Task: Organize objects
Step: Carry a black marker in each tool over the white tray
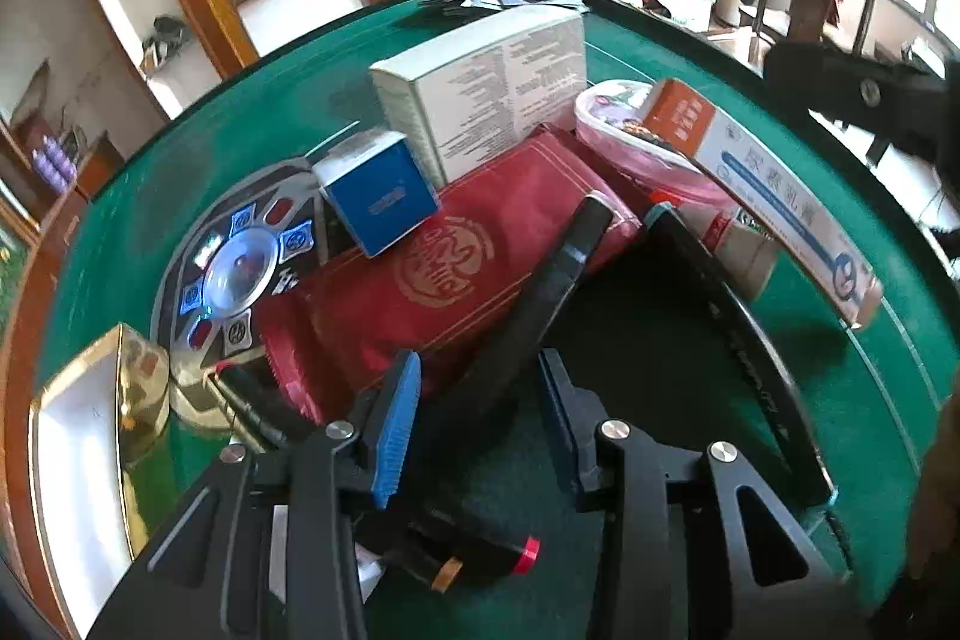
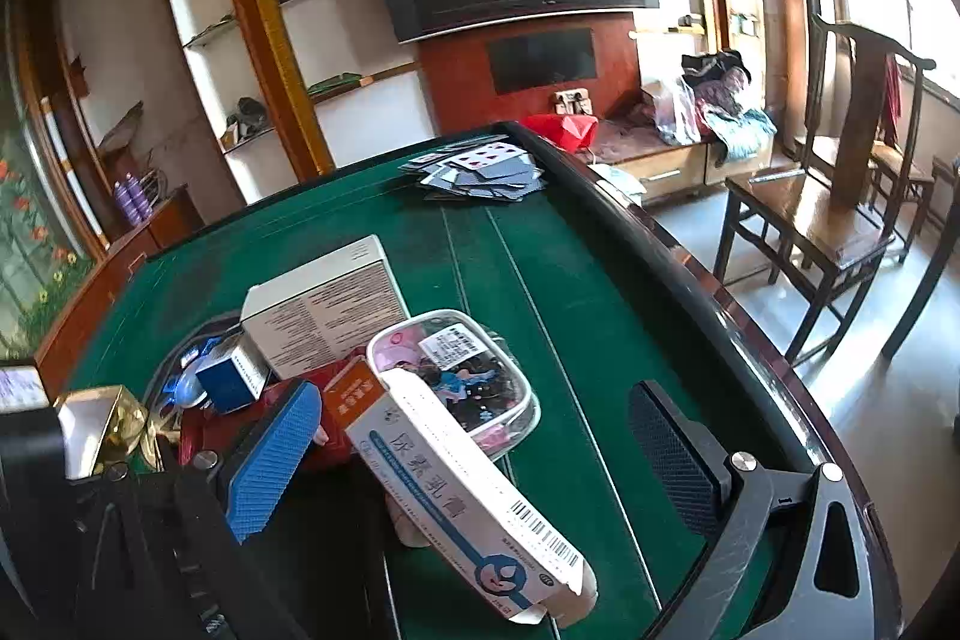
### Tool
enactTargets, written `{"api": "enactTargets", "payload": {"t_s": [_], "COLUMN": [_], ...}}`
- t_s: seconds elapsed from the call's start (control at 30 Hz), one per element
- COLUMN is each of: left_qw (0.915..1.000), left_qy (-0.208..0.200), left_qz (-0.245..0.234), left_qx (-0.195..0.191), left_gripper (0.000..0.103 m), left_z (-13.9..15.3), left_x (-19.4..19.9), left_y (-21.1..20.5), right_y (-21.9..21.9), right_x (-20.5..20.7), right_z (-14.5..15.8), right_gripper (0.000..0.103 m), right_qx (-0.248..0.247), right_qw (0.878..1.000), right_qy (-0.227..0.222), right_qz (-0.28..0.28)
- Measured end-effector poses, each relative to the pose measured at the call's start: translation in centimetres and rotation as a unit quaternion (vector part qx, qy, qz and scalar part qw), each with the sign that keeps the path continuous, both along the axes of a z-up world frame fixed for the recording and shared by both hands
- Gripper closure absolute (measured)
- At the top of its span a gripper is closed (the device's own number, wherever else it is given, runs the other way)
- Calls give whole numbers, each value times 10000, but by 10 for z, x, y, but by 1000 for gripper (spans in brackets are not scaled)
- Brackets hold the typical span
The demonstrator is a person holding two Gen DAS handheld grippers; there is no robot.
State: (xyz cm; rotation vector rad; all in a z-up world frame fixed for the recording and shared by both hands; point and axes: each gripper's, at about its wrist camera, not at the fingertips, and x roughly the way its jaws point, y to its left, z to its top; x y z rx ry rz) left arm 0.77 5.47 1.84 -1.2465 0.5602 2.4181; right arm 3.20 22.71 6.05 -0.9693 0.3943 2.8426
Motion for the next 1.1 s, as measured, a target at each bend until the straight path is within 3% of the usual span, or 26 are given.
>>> {"api": "enactTargets", "payload": {"t_s": [0.1,0.17,0.23,0.27,0.3,0.43,0.53,0.67,0.8,0.9,1.0,1.1], "left_qw": [9998,9990,9995,10000,9998,9959,9875,9757,9665,9636,9618,9570], "left_qy": [101,273,209,29,-83,-155,-254,-95,94,264,317,269], "left_qz": [-65,-70,-24,15,84,418,578,734,1009,1216,1396,1535], "left_qx": [-170,-349,-249,10,179,790,1446,2061,2360,2367,2335,2448], "left_gripper": [55,56,80,88,89,89,89,89,89,89,89,89], "left_z": [-4,-6,-5,-3,-1,14,35,66,80,84,83,78], "left_x": [5,11,14,14,11,16,30,65,90,104,115,121], "left_y": [8,13,11,5,0,-30,-60,-92,-128,-154,-175,-194], "right_y": [-1,-3,-4,-4,-4,-4,-6,-15,-26,-40,-51,-56], "right_x": [-1,-1,-1,-1,-1,-4,-5,-6,-5,3,32,50], "right_z": [-2,-2,-3,-3,-4,-6,-6,-8,-8,2,21,30], "right_gripper": [0,0,0,0,0,0,0,0,0,0,0,0], "right_qx": [-31,28,95,117,141,185,236,416,659,791,341,-112], "right_qw": [10000,10000,9999,9999,9999,9997,9996,9989,9972,9942,9903,9782], "right_qy": [-31,-39,-50,-59,-74,-135,-128,-141,-139,-102,131,109], "right_qz": [20,29,27,22,9,-8,42,158,329,715,1342,2070]}}
